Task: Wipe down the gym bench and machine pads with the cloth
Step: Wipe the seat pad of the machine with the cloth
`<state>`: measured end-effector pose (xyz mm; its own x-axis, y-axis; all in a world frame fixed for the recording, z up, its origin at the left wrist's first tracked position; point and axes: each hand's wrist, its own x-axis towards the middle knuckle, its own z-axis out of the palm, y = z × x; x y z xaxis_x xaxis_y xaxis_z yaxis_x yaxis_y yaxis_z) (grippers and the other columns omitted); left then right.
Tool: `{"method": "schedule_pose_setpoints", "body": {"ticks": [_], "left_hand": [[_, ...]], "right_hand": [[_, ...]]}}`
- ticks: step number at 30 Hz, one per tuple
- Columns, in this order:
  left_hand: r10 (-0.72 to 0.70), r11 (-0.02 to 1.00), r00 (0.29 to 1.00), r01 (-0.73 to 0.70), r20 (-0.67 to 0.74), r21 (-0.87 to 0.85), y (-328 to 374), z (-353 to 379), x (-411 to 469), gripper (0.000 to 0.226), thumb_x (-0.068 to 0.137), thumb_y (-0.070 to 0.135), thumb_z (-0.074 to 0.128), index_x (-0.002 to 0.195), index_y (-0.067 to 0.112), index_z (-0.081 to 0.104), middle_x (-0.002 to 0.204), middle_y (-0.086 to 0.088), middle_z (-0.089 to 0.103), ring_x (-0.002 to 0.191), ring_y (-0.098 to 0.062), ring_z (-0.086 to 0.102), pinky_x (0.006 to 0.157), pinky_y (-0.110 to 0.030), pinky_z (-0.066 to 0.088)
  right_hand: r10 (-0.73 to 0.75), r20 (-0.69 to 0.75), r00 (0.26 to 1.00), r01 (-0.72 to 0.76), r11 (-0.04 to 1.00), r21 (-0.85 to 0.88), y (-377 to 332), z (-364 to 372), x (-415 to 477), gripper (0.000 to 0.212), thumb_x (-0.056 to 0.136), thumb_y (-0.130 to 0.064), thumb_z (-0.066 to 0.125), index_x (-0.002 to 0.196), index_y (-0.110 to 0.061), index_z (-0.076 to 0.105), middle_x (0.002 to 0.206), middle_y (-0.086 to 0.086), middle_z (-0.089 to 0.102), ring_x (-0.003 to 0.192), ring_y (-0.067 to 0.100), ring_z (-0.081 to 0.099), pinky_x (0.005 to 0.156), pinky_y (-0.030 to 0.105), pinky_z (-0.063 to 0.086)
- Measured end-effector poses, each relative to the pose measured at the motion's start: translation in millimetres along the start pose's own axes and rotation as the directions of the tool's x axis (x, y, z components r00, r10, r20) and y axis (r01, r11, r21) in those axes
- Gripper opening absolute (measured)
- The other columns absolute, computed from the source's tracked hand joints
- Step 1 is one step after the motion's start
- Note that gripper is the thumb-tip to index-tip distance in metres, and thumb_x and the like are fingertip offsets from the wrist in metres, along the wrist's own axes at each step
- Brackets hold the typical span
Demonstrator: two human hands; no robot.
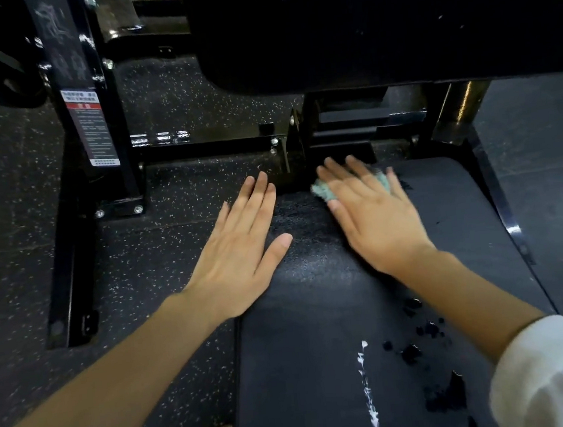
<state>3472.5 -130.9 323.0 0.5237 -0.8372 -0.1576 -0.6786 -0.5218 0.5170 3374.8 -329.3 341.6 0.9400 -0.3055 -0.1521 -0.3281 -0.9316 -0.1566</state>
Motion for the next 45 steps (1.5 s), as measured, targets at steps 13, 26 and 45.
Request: {"method": "schedule_pose_setpoints", "body": {"ticks": [13,26,45], "left_hand": [[-0.051,0.992,0.998,0.054,-0.029,0.111,6.2,0.9,1.7,0.078,0.092,0.058,0.003,0.159,0.017,0.001,0.165,0.006,-0.011,0.148,-0.002,-0.018,0.118,-0.029,-0.012],[-0.127,0.982,0.983,0.144,-0.136,0.124,26.2,13.1,2.8,0.072,0.096,0.050,0.007,0.158,0.014,0.006,0.166,0.005,-0.006,0.151,-0.008,-0.013,0.121,-0.035,-0.011],[-0.132,0.982,0.982,0.148,-0.137,0.114,24.6,15.6,4.9,0.065,0.099,0.045,0.013,0.159,0.019,0.011,0.165,0.012,-0.001,0.151,-0.004,-0.008,0.123,-0.037,-0.001]], "right_hand": [[-0.062,-0.092,0.994,0.073,0.991,0.114,-33.4,10.9,11.7,0.062,0.100,-0.037,0.013,0.148,-0.012,0.043,0.152,0.004,0.045,0.145,0.028,0.033,0.114,0.045,0.031],[0.032,0.005,0.999,-0.032,0.999,0.013,92.6,-14.8,-21.5,0.049,0.107,-0.032,0.021,0.155,-0.022,0.027,0.163,-0.005,0.023,0.151,0.017,0.015,0.121,0.042,0.007],[-0.149,-0.043,0.988,0.151,0.987,0.047,50.5,5.4,-8.3,0.052,0.104,-0.032,0.020,0.154,-0.019,0.032,0.159,-0.003,0.033,0.149,0.020,0.024,0.121,0.042,0.014]]}}
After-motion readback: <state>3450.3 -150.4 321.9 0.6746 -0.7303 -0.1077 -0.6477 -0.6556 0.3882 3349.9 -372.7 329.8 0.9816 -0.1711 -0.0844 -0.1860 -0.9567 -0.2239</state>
